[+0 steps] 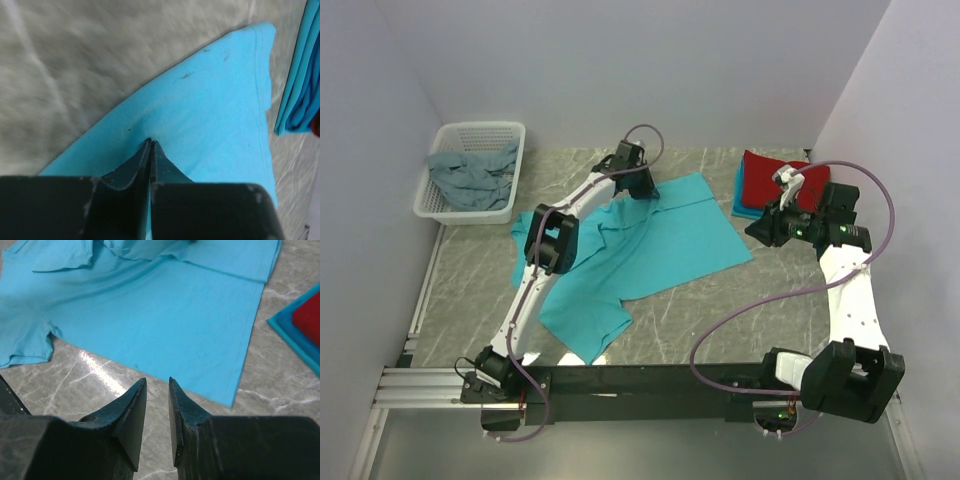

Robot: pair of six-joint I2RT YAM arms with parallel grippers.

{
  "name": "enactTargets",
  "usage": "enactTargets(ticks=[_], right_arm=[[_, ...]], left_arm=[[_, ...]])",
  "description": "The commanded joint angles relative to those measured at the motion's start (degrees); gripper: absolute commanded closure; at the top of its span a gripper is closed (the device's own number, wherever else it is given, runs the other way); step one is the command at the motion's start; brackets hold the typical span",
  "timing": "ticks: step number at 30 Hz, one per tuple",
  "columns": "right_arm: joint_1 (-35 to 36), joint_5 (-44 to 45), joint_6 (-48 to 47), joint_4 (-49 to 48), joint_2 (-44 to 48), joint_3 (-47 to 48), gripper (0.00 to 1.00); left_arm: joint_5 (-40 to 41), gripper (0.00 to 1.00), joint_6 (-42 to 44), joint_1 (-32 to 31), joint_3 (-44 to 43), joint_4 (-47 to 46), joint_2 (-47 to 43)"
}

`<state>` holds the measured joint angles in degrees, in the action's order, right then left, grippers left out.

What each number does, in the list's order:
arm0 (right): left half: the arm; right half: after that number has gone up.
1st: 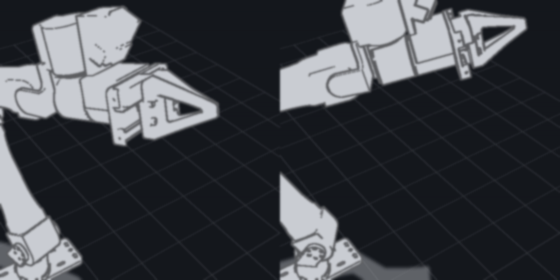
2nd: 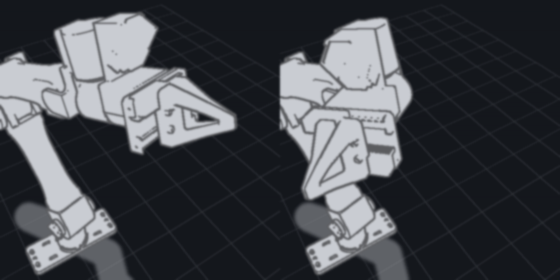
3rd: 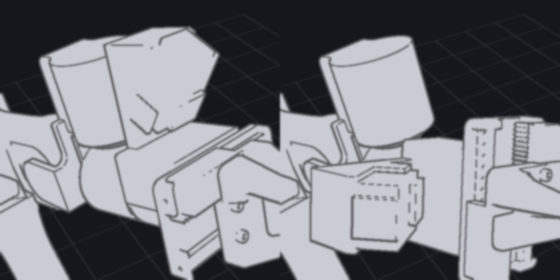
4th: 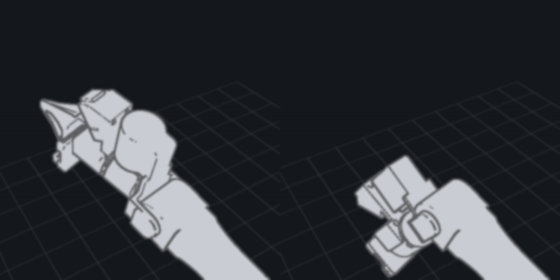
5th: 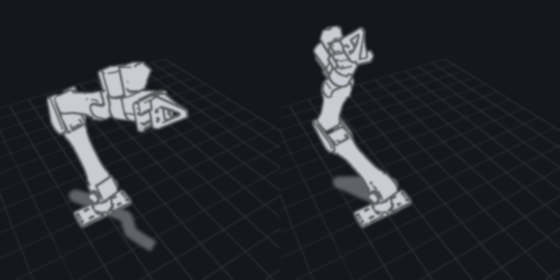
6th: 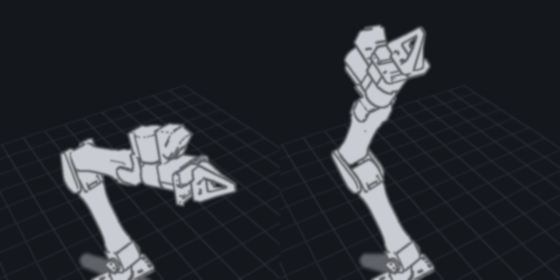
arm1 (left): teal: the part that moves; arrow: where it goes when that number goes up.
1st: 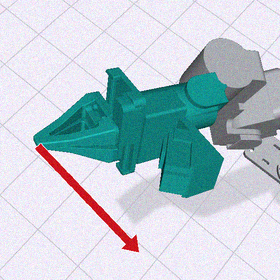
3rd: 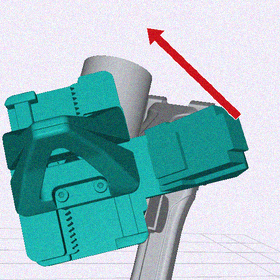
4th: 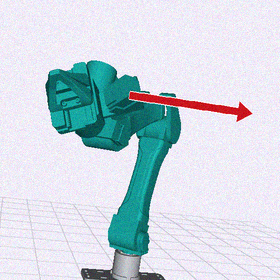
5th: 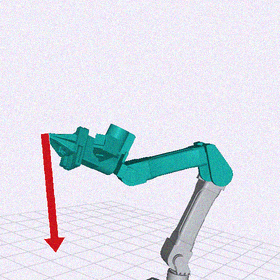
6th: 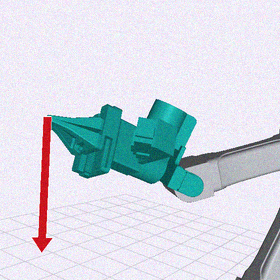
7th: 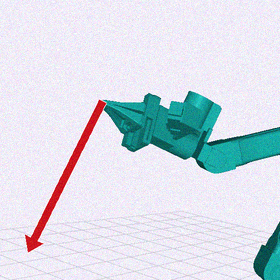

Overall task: Fold and stack the t-shirts
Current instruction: Fold the tshirt

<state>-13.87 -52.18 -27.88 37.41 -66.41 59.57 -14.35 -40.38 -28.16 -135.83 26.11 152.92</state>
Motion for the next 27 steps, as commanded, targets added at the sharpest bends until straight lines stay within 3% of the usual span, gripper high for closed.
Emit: enactTargets(ticks=[1, 8, 14, 21, 23, 26, 27], right_arm=[[-0.90, -1.69, -0.95, 0.38, 2.08, 1.78, 0.68], [-0.99, -1.34, -1.39, 0.74, 0.76, 1.51, 0.68], [0.24, 0.58, -2.88, 2.05, -3.45, 2.21, 0.68], [13.59, 21.31, -4.20, -0.58, -16.45, 13.95, 0.67], [18.08, 26.74, -4.90, 0.20, -24.44, 22.55, 0.69], [23.26, 32.30, -6.04, 2.22, -36.56, 36.25, 0.76], [24.40, 36.41, -6.40, 2.67, -39.73, 39.88, 0.80]], left_arm=[[-0.58, 0.90, -1.10, 2.93, -2.51, 0.09, 2.64], [-7.62, 0.81, -3.82, 3.64, -6.20, -4.65, 5.28], [-13.33, 0.65, -4.10, 4.25, -7.52, -9.67, 1.34], [-12.03, 0.51, 3.89, 9.43, 5.37, -8.28, -20.97], [-6.24, 0.48, 11.26, 9.97, 8.72, -3.29, -29.76], [7.73, 0.43, 20.24, 10.06, 23.37, -4.64, -45.21], [11.15, 0.37, 21.47, 10.32, 34.03, -6.66, -49.69]])
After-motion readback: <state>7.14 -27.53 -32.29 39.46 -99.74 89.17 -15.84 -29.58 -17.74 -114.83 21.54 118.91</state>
